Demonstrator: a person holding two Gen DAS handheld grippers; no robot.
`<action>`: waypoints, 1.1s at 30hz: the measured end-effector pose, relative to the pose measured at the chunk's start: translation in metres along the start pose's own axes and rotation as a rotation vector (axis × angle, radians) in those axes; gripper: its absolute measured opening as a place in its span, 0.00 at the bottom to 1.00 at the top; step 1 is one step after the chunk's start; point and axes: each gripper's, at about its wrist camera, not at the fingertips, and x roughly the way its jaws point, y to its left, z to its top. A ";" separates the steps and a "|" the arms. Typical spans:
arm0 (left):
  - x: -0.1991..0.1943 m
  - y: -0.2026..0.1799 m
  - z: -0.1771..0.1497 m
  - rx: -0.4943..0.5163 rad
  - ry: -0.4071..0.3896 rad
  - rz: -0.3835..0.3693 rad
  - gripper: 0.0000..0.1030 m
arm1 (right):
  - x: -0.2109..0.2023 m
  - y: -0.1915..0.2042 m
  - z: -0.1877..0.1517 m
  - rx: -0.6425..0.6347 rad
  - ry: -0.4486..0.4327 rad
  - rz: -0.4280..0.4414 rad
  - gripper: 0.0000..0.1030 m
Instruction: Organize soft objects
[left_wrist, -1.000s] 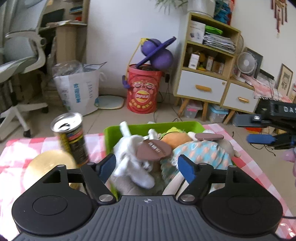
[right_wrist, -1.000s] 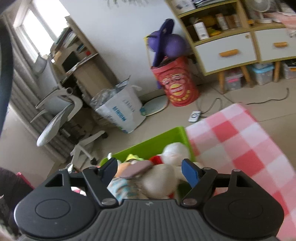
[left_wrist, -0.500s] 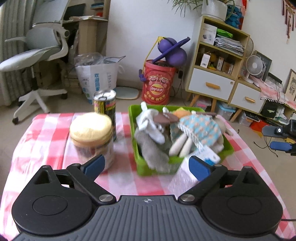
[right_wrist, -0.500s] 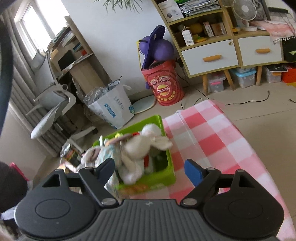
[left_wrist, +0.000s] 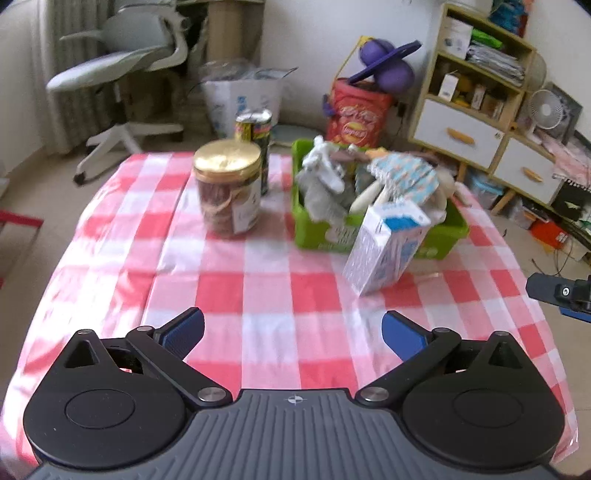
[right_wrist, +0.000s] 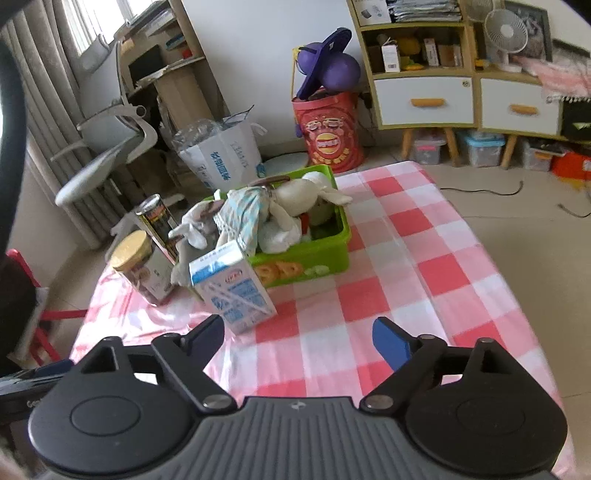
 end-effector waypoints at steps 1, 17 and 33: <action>-0.002 -0.001 -0.003 -0.004 0.014 0.009 0.95 | -0.003 0.002 -0.003 -0.005 -0.006 -0.008 0.68; -0.017 -0.032 -0.022 0.070 0.056 0.104 0.95 | -0.016 0.024 -0.021 -0.063 0.041 -0.089 0.75; -0.018 -0.039 -0.022 0.077 0.041 0.095 0.95 | -0.014 0.025 -0.024 -0.071 0.057 -0.098 0.76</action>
